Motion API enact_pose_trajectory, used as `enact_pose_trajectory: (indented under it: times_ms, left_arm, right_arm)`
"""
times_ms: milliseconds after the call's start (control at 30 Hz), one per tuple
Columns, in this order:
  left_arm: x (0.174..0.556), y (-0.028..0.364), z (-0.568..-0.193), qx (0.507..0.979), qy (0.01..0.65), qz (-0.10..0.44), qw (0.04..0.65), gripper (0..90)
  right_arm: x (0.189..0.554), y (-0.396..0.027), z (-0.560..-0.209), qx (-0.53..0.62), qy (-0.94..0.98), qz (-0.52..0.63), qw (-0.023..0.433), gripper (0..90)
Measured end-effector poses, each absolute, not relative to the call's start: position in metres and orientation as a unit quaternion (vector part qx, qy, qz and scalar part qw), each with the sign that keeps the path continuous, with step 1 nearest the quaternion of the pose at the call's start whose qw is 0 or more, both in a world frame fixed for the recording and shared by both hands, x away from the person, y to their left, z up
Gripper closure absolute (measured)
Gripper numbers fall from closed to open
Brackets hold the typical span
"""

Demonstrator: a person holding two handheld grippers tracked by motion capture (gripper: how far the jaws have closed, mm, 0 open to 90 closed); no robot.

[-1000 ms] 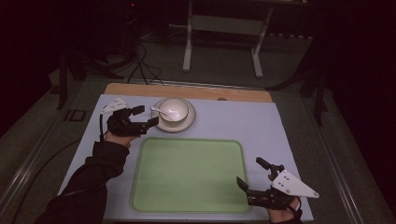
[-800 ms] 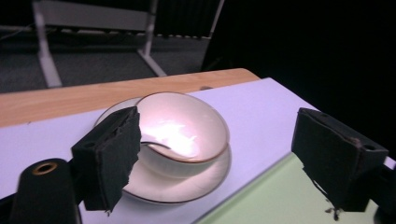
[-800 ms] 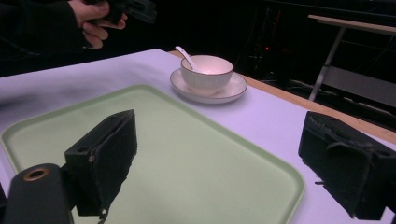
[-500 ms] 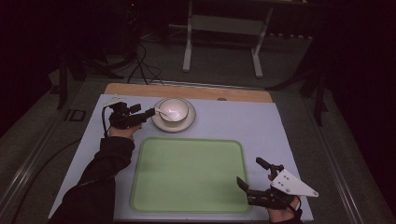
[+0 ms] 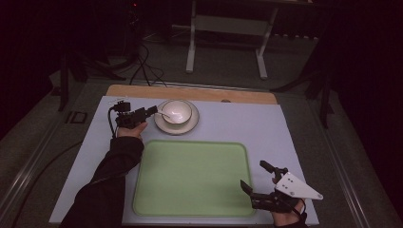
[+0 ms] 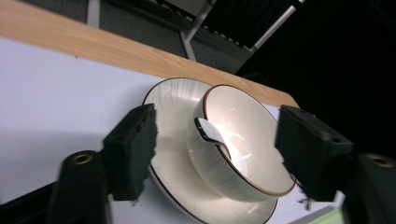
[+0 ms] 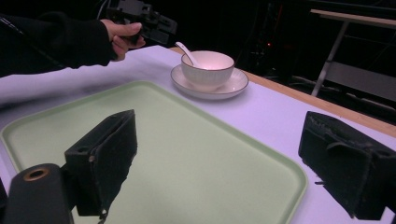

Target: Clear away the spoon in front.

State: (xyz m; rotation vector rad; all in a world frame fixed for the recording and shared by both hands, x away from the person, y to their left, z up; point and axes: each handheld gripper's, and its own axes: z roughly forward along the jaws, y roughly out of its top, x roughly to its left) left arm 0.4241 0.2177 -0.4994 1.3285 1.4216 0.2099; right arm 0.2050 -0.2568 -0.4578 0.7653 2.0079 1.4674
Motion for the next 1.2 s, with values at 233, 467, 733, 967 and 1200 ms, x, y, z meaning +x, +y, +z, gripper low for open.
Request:
enact_pose_trajectory:
  times_ms: [233,467,733,967,1200]
  left_arm:
    - [0.431,0.216,-0.513,0.528,0.631,0.069,0.564,38.9]
    - [0.432,0.21,-0.521,0.497,0.638,0.037,0.587,49.8]
    - [0.433,0.199,-0.529,0.471,0.647,0.018,0.599,58.6]
    - [0.433,0.191,-0.537,0.435,0.668,0.022,0.603,66.7]
    - [0.432,0.184,-0.538,0.417,0.673,0.034,0.61,78.7]
  right_arm:
    - [0.206,-0.257,-0.459,0.284,0.745,0.543,0.264,11.4]
    - [0.207,-0.257,-0.46,0.285,0.747,0.543,0.259,11.4]
    - [0.206,-0.257,-0.46,0.282,0.748,0.542,0.258,11.4]
    - [0.207,-0.257,-0.46,0.283,0.749,0.542,0.255,11.5]
    - [0.208,-0.257,-0.461,0.282,0.751,0.541,0.253,11.7]
